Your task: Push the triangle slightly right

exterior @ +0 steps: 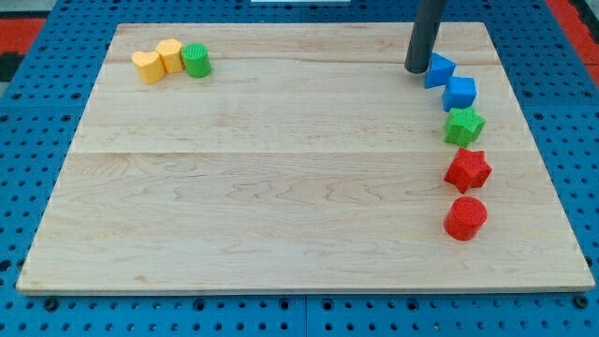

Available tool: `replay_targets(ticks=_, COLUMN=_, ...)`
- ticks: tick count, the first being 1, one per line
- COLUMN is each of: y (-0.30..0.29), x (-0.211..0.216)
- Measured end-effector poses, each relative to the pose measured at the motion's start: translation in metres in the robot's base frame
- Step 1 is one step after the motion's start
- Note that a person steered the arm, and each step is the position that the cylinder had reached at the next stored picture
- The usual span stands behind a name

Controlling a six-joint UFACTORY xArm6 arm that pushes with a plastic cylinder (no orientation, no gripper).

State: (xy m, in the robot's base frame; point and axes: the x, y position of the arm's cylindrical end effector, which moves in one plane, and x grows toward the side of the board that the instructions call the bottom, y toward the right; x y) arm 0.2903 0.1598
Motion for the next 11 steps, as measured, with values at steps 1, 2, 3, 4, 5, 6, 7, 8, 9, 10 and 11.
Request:
replay_targets(ticks=1, y=0.011, x=0.002)
replay_targets(ticks=2, y=-0.011, x=0.006)
replay_targets(ticks=3, y=-0.021, x=0.006)
replay_targets(ticks=4, y=0.008, x=0.006)
replay_targets(ticks=5, y=0.045, x=0.006)
replay_targets(ticks=6, y=0.032, x=0.006)
replay_targets(ticks=7, y=-0.029, x=-0.011)
replay_targets(ticks=8, y=-0.057, x=-0.04)
replay_targets(ticks=9, y=0.03, x=-0.065)
replay_targets(ticks=10, y=0.136, x=-0.065)
replay_targets(ticks=11, y=0.173, x=-0.023)
